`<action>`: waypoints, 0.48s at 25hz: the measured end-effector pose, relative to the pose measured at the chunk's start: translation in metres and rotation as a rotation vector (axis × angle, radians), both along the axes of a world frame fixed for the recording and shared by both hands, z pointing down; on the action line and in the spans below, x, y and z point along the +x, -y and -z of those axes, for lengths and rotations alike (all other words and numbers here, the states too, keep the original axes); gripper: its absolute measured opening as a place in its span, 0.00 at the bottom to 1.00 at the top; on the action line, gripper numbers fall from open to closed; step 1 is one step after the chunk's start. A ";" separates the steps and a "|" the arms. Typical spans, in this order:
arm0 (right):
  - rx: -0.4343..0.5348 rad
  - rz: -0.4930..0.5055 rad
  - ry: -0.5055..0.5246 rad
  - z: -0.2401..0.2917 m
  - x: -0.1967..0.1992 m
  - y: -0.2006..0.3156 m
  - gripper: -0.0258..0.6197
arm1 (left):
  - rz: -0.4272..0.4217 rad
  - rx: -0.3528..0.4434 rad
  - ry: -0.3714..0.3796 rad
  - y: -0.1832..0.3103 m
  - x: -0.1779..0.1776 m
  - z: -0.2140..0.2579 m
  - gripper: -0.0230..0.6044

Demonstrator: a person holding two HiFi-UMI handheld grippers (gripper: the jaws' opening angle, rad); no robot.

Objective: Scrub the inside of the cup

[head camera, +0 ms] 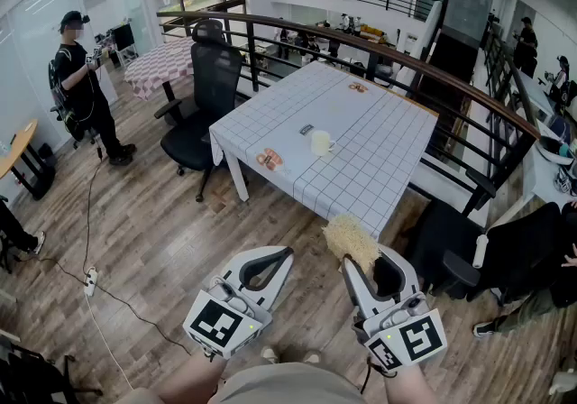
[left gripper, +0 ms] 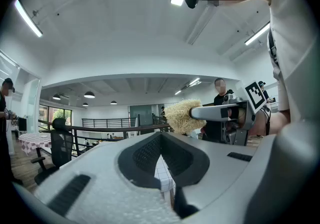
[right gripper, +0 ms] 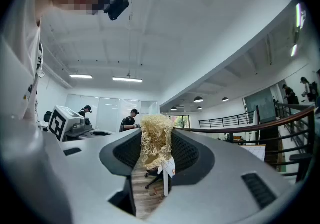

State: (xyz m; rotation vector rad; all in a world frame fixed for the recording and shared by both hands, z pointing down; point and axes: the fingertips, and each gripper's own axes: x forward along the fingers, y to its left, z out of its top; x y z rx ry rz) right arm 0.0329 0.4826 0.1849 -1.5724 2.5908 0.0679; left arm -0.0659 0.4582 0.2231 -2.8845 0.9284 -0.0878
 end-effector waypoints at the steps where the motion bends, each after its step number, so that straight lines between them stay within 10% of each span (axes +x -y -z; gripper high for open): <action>1: 0.002 0.000 0.003 0.001 0.000 0.002 0.30 | 0.001 -0.007 -0.015 0.001 0.002 0.003 0.06; 12: -0.014 -0.007 -0.013 -0.009 0.014 0.003 0.30 | 0.005 -0.034 -0.034 0.005 0.016 0.003 0.06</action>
